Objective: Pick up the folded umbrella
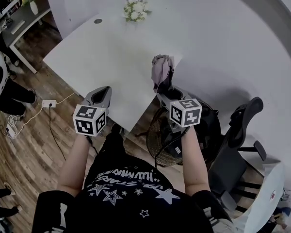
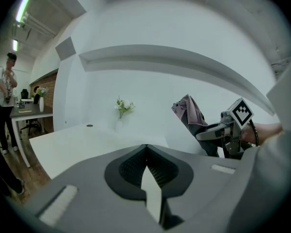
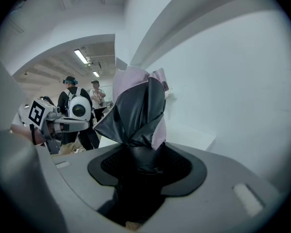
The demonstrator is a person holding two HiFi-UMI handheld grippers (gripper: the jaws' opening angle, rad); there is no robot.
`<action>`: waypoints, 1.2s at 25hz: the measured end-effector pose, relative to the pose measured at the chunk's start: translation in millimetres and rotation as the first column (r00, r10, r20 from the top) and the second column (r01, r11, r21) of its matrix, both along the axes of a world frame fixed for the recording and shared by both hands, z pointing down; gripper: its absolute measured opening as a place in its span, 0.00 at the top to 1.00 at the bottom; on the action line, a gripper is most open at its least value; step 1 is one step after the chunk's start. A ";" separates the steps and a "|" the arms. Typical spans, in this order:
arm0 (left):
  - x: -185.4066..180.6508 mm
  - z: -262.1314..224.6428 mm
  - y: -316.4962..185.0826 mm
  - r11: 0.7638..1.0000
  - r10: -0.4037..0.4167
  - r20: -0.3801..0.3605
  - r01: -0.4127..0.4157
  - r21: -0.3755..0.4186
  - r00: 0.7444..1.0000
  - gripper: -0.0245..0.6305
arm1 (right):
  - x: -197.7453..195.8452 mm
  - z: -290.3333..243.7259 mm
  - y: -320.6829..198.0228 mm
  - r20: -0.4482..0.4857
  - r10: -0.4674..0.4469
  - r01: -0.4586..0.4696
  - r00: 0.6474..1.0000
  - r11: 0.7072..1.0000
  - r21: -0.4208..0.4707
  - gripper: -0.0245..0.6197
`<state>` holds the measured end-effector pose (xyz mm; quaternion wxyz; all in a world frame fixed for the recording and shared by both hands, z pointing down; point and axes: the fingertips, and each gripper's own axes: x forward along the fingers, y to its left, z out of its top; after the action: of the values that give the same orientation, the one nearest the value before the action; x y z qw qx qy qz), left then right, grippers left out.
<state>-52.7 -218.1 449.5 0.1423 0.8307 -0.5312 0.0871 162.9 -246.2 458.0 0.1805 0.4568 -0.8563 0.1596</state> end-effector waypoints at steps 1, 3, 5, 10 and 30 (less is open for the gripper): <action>0.8 -0.7 5.6 1.000 -0.002 0.001 0.002 0.000 1.000 0.96 | 0.4 -0.8 5.2 0.007 -0.001 0.001 1.000 1.000 0.000 0.60; 2.1 -0.7 12.4 1.000 -0.006 0.004 0.006 -0.006 1.000 0.96 | 0.7 -0.9 11.5 0.021 -0.004 0.004 1.000 1.000 -0.007 0.60; 2.6 0.0 21.3 1.000 -0.011 0.005 0.011 -0.010 1.000 0.96 | 0.9 -0.6 19.9 0.029 -0.007 0.007 1.000 1.000 -0.009 0.60; -0.7 3.9 47.5 0.999 -0.030 0.003 0.030 -0.015 1.000 0.96 | -1.4 4.6 44.0 0.033 -0.014 0.015 0.999 1.000 -0.012 0.60; -5.5 7.5 63.9 0.996 -0.070 0.001 0.070 -0.048 0.998 0.96 | -5.0 17.5 55.1 0.059 -0.022 0.025 0.998 0.998 -0.055 0.60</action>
<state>-58.2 -154.2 457.0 0.1656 0.8078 -0.5577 0.0943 157.9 -191.1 475.5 0.1702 0.4366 -0.8618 0.1944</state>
